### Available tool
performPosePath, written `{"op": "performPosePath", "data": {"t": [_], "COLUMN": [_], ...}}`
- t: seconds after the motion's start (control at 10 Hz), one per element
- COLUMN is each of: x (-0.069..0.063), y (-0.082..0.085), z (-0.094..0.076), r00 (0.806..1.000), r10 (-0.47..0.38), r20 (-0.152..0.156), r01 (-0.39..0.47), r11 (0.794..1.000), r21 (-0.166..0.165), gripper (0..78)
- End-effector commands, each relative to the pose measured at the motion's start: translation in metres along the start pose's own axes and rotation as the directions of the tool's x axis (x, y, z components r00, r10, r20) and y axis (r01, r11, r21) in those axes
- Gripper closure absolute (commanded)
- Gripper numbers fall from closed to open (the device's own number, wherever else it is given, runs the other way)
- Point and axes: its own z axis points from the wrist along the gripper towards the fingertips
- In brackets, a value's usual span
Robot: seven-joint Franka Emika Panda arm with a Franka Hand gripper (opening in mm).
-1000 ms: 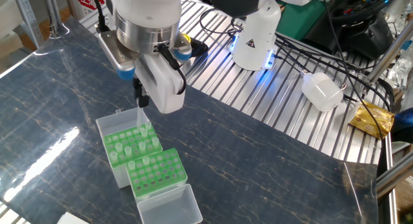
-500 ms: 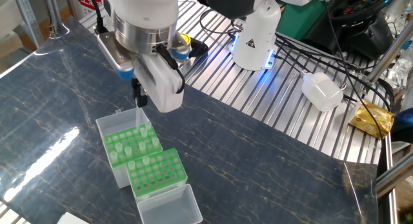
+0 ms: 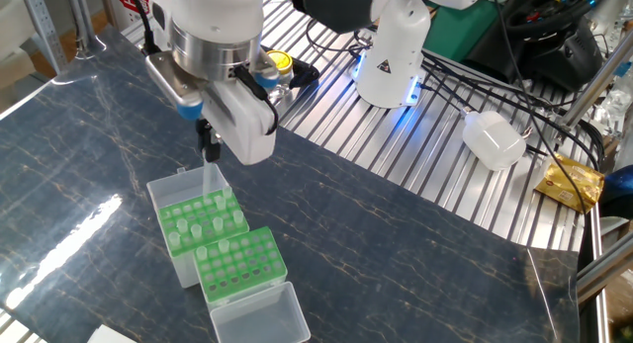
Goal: Transfer all large pipette tips from one holder to another
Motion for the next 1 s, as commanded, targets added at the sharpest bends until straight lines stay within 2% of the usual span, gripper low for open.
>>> {"op": "performPosePath", "data": {"t": [0.1, 0.3, 1.0], "x": [0.005, 0.013, 0.013], "y": [-0.003, -0.005, -0.018], "z": [0.003, 0.006, 0.019], "r00": [1.0, 1.0, 0.999], "r10": [0.001, -0.005, -0.036], "r20": [0.001, 0.0, -0.001], "r01": [-0.001, 0.005, 0.036], "r11": [1.0, 1.0, 0.999], "r21": [-0.012, -0.013, -0.034], "gripper": [76.4, 76.4, 76.4]}}
